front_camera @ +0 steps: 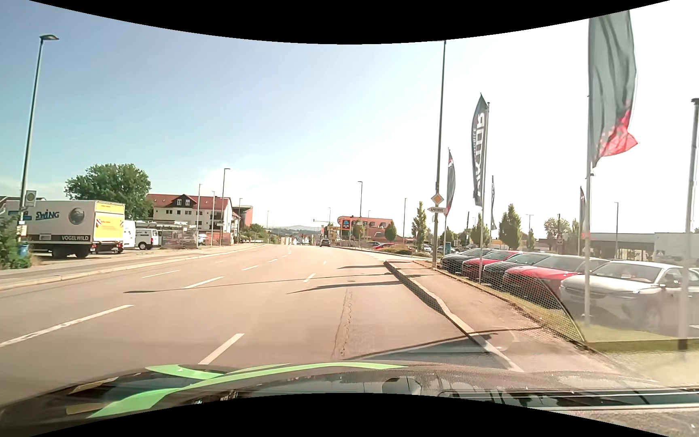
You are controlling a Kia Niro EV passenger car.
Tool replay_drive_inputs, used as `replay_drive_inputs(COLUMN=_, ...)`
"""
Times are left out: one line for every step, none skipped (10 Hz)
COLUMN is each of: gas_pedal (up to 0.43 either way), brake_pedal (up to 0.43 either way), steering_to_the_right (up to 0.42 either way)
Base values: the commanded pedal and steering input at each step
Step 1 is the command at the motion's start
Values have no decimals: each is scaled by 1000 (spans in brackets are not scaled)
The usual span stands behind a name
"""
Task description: Follow the waypoints while adhering to traffic rules and regulations
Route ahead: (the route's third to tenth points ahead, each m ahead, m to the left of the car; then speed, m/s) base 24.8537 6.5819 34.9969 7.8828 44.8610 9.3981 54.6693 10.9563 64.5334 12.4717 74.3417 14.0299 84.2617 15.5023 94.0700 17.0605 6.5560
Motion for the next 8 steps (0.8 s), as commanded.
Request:
replay_drive_inputs(gas_pedal=157, brake_pedal=0, steering_to_the_right=-25)
replay_drive_inputs(gas_pedal=157, brake_pedal=0, steering_to_the_right=-24)
replay_drive_inputs(gas_pedal=157, brake_pedal=0, steering_to_the_right=-23)
replay_drive_inputs(gas_pedal=169, brake_pedal=0, steering_to_the_right=-20)
replay_drive_inputs(gas_pedal=169, brake_pedal=0, steering_to_the_right=-19)
replay_drive_inputs(gas_pedal=169, brake_pedal=0, steering_to_the_right=-18)
replay_drive_inputs(gas_pedal=169, brake_pedal=0, steering_to_the_right=-16)
replay_drive_inputs(gas_pedal=169, brake_pedal=0, steering_to_the_right=-11)
